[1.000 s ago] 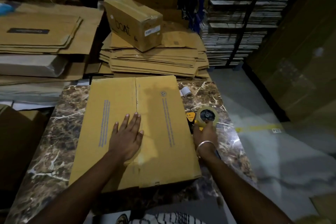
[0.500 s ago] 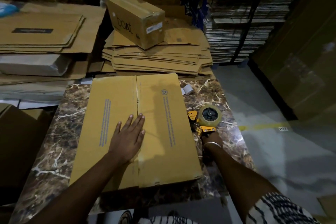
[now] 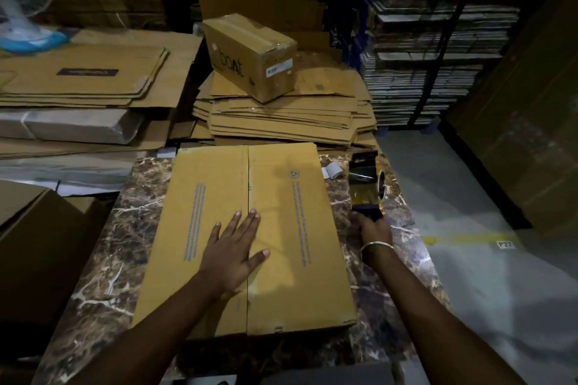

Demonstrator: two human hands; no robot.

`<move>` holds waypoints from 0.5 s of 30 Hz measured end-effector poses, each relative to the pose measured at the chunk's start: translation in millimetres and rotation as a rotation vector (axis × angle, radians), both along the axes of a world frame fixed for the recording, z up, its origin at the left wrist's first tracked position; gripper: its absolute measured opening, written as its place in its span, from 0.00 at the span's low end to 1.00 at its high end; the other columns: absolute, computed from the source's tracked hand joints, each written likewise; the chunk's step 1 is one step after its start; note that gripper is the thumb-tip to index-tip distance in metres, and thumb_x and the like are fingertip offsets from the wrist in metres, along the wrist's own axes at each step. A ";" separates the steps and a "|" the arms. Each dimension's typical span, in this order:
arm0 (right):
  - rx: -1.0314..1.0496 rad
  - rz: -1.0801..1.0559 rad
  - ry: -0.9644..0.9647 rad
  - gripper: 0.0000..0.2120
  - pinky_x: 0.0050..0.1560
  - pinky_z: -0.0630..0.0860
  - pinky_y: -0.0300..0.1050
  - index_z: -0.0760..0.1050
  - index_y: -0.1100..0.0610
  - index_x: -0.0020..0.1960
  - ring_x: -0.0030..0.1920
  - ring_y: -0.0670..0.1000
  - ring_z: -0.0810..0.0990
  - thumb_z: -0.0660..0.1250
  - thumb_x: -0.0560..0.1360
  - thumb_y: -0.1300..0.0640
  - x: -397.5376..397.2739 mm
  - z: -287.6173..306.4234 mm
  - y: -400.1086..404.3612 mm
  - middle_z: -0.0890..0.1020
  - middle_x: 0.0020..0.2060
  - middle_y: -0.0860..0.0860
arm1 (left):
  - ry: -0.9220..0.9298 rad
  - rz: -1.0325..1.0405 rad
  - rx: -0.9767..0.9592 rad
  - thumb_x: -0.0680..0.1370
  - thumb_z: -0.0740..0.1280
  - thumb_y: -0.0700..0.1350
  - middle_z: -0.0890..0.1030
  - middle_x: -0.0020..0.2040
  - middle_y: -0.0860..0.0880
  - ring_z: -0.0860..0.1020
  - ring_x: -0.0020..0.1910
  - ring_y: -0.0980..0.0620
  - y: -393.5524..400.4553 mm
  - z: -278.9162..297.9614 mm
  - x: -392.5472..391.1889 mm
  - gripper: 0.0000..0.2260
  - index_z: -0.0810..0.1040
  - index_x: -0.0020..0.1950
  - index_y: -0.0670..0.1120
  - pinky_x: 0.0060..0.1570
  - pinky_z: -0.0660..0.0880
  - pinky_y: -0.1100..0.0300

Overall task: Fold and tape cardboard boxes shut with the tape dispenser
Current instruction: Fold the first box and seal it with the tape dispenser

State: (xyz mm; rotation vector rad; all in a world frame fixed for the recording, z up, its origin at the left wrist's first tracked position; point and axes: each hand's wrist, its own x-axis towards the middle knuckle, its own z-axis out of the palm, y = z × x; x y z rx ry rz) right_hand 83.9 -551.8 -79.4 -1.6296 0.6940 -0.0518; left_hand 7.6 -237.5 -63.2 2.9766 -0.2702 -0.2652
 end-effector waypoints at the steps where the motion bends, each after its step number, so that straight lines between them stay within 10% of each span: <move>1: 0.051 0.015 -0.031 0.10 0.45 0.76 0.52 0.80 0.59 0.51 0.38 0.56 0.78 0.75 0.72 0.57 0.1 9.7 3.2 0.81 0.38 0.55 | 0.003 0.003 -0.006 0.73 0.35 0.75 0.36 0.80 0.60 0.36 0.80 0.54 -0.6 0.5 -0.4 0.40 0.36 0.81 0.56 0.76 0.41 0.45; 5: 0.201 0.186 -0.088 0.12 0.30 0.67 0.45 0.75 0.58 0.37 0.26 0.53 0.70 0.73 0.73 0.52 -2.5 51.1 19.2 0.73 0.28 0.58 | -0.009 0.012 -0.051 0.72 0.32 0.76 0.37 0.80 0.60 0.37 0.80 0.54 -0.9 0.8 -1.5 0.42 0.37 0.81 0.56 0.76 0.41 0.44; 15: 0.857 0.650 0.104 0.09 0.22 0.69 0.40 0.72 0.59 0.39 0.21 0.49 0.67 0.64 0.75 0.55 -38.3 89.6 104.3 0.69 0.26 0.52 | -0.015 0.068 -0.207 0.76 0.51 0.74 0.47 0.79 0.65 0.44 0.78 0.61 3.1 5.1 3.2 0.36 0.50 0.81 0.61 0.76 0.45 0.47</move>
